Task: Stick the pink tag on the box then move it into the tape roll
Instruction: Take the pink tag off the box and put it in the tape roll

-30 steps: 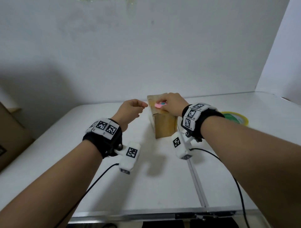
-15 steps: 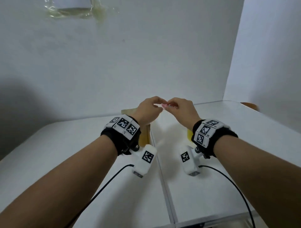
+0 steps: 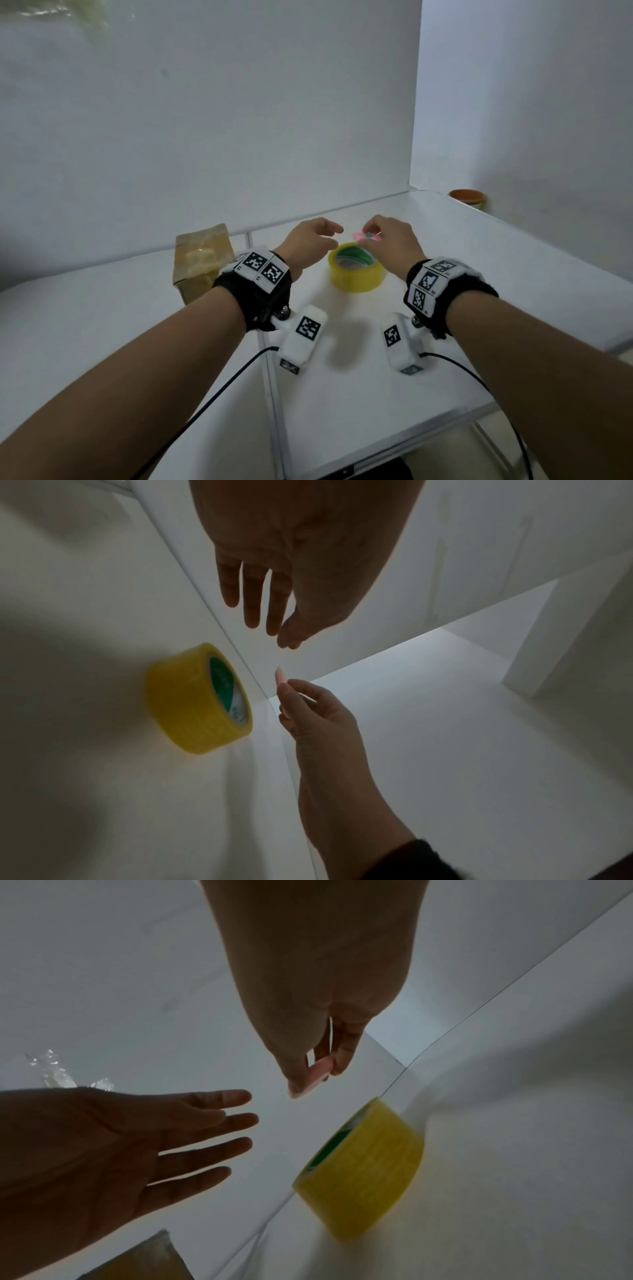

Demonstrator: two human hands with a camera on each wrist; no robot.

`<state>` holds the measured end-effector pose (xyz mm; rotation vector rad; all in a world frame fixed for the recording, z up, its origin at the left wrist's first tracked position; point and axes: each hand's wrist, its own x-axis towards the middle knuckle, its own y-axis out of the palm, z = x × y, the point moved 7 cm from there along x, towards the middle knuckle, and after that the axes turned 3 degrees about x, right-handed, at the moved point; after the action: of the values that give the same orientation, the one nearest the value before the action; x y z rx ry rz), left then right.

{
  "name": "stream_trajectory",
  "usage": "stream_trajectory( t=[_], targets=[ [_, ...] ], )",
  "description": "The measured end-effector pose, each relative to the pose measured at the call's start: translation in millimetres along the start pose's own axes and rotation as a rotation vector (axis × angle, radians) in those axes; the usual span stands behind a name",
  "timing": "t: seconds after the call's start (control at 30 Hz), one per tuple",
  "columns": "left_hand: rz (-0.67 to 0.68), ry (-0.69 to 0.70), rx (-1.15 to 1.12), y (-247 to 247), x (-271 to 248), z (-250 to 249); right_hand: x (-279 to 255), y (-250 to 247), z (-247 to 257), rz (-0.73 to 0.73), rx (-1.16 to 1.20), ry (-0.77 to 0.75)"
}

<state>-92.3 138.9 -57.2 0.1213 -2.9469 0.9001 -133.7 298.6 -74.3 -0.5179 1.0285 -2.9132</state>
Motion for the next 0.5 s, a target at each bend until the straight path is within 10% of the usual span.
stream_trajectory(
  t=[0.2, 0.5],
  targets=[
    [0.046, -0.059, -0.016, 15, 4, 17, 7, 22, -9, 0.253, -0.273, 0.045],
    [0.079, -0.098, -0.063, 20, 10, 33, 11, 39, -15, 0.247, -0.292, 0.064]
  ],
)
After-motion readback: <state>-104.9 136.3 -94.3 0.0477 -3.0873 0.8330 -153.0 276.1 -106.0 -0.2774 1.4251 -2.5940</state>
